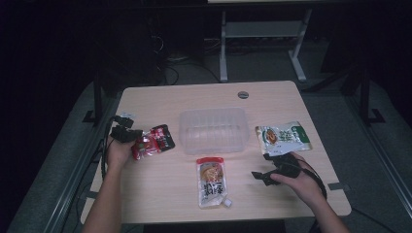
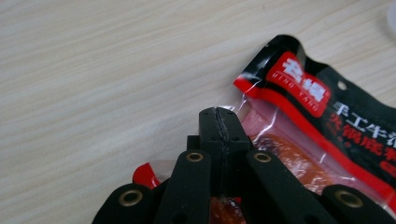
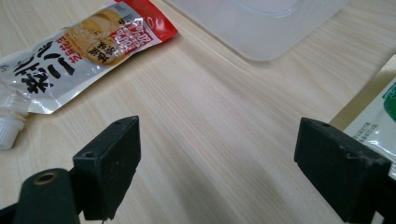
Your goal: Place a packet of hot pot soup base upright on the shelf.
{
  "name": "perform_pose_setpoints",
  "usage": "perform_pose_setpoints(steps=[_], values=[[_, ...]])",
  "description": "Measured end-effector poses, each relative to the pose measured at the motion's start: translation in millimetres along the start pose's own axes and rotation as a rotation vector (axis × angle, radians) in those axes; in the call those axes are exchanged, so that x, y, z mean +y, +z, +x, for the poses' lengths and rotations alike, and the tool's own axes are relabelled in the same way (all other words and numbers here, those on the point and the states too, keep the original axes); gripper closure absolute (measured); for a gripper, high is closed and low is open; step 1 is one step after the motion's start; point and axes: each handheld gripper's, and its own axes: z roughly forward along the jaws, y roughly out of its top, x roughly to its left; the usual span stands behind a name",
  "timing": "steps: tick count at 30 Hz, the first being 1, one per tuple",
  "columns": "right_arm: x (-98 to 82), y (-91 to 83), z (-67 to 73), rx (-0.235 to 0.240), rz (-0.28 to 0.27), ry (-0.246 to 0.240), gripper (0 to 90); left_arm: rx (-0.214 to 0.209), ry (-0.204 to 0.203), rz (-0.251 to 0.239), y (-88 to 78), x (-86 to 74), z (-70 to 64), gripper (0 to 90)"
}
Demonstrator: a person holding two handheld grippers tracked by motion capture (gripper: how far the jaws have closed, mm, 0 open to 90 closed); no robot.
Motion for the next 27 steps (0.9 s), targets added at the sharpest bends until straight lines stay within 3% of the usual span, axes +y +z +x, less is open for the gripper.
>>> perform_pose_setpoints(steps=[19,27], values=[[-1.4,-0.9,0.1,-0.010,0.005,0.015,14.2,-0.062,0.051,0.010,-10.1,-17.8,-5.0,89.8],[-1.4,-1.4,0.3,-0.010,0.009,0.012,14.2,-0.094,0.122,0.021,-12.7,-20.2,-17.6,89.9]])
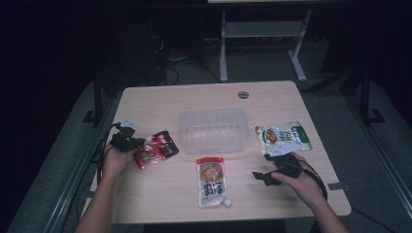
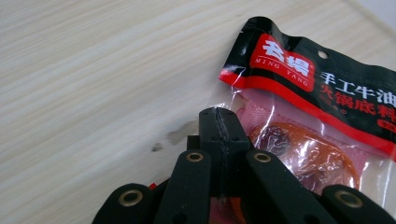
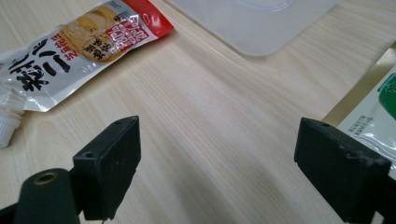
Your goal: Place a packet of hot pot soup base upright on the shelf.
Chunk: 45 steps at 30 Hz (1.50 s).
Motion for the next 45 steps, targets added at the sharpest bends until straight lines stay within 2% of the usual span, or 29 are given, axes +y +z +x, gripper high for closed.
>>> perform_pose_setpoints(steps=[8,9,14,16,19,40,45], values=[[-0.4,-0.6,-0.6,-0.001,-0.006,-0.001,14.2,-0.040,0.016,0.009,-0.7,-0.3,-13.9,89.8],[-0.5,-0.6,-0.9,-0.001,-0.003,0.000,14.2,-0.056,0.012,0.008,-1.7,-1.8,-16.6,89.9],[-0.6,-0.7,-0.9,0.000,-0.003,-0.001,14.2,-0.072,0.019,0.015,-5.1,-5.3,-23.5,89.9],[-0.5,-0.7,-0.7,-0.002,-0.004,0.000,14.2,-0.081,0.019,0.016,-7.1,-7.6,-27.2,89.9],[-0.6,-0.7,-0.7,0.001,-0.001,-0.001,14.2,-0.091,0.043,0.026,-11.2,-11.3,-32.9,89.9],[-0.2,-1.3,-1.4,-0.001,-0.001,-0.004,14.2,-0.181,0.064,0.038,-38.3,-41.7,-75.6,89.8],[-0.1,-1.7,-0.9,-0.003,-0.001,-0.011,14.2,-0.171,0.052,-0.012,-57.0,-41.0,-77.1,89.8]])
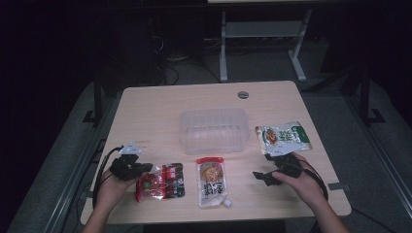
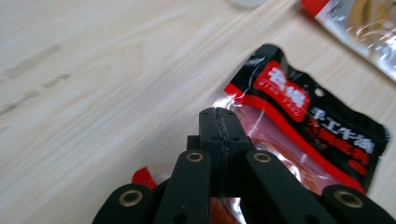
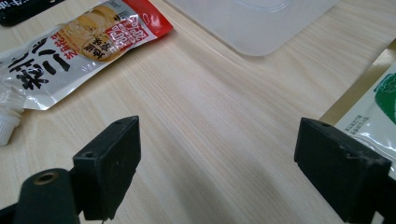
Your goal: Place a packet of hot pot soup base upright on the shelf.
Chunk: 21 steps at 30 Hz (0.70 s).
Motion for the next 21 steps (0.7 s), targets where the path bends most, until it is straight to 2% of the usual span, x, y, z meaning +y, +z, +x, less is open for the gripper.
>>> perform_pose_setpoints(steps=[1,2,4,6,8,10,13,14,18,21], values=[[0.0,0.0,0.0,0.000,0.000,0.000,14.2,0.012,-0.004,-0.008,-5.4,-2.1,-0.7,89.8],[-0.2,0.1,-0.5,-0.001,0.001,-0.002,14.2,0.046,-0.018,-0.011,-15.3,-9.9,-0.4,89.8],[-0.4,0.1,-0.9,-0.002,0.000,-0.008,14.2,0.059,-0.027,-0.010,-20.4,-14.9,0.8,89.8],[-0.2,-0.3,-0.1,-0.001,0.002,0.000,14.2,0.072,-0.069,-0.014,-28.6,-25.6,2.2,89.8],[0.0,-0.6,0.7,0.000,0.005,0.002,14.2,0.084,-0.095,0.000,-33.5,-36.2,3.8,89.8],[0.3,-0.3,1.2,0.000,0.007,-0.001,14.2,0.080,-0.119,0.023,-34.1,-44.8,3.7,89.8],[1.3,1.1,1.7,0.004,0.009,-0.008,14.2,0.020,-0.140,0.007,-30.9,-49.9,0.9,89.8],[1.4,1.3,1.8,0.003,0.009,-0.009,14.2,0.017,-0.125,0.005,-29.1,-47.1,-1.4,89.8],[1.5,1.5,1.8,0.004,0.010,-0.012,14.2,0.017,-0.109,0.018,-26.0,-44.5,-2.2,89.8],[1.1,1.5,1.0,0.003,0.007,-0.011,14.2,0.020,-0.119,0.025,-24.4,-46.0,-0.7,89.8]])
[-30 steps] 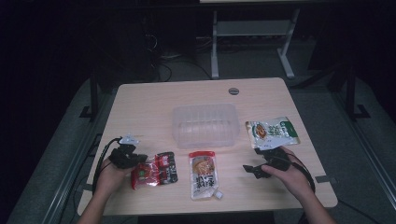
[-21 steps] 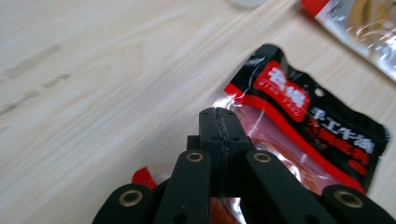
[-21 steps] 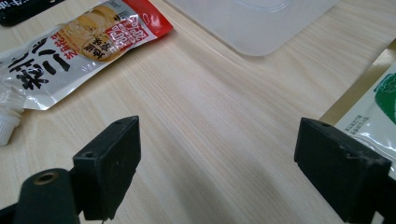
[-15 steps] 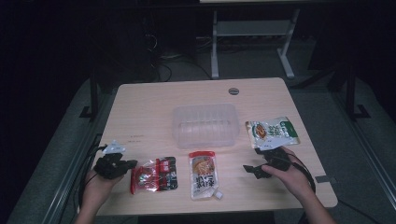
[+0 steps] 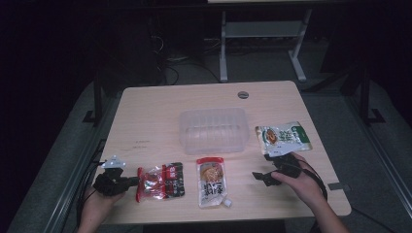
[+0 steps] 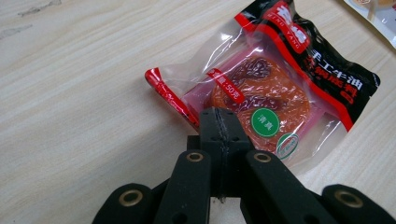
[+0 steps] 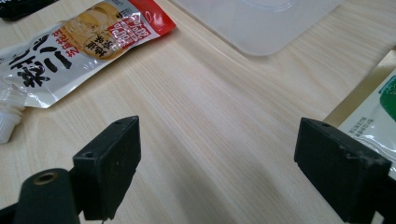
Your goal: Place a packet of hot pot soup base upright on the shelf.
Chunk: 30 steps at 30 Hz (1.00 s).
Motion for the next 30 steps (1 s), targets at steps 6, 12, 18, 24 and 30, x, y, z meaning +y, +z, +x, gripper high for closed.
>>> perform_pose_setpoints(steps=[6,12,18,24,30], values=[[-0.1,-0.4,-0.2,-0.001,0.000,0.001,14.2,-0.028,-0.011,-0.014,-0.1,0.5,-0.6,89.8],[0.3,0.0,0.5,0.001,0.002,-0.004,14.2,-0.045,0.013,0.013,8.9,3.2,-4.5,89.8],[0.4,0.1,0.3,0.000,0.005,-0.001,14.2,-0.062,0.054,0.022,17.7,12.0,-14.4,89.8],[0.1,0.3,0.2,0.000,0.005,0.000,14.2,-0.062,0.079,0.028,19.4,14.7,-20.7,89.8],[0.7,0.2,0.6,0.000,0.005,0.002,14.2,-0.074,0.088,-0.048,13.0,24.3,-27.6,89.8]])
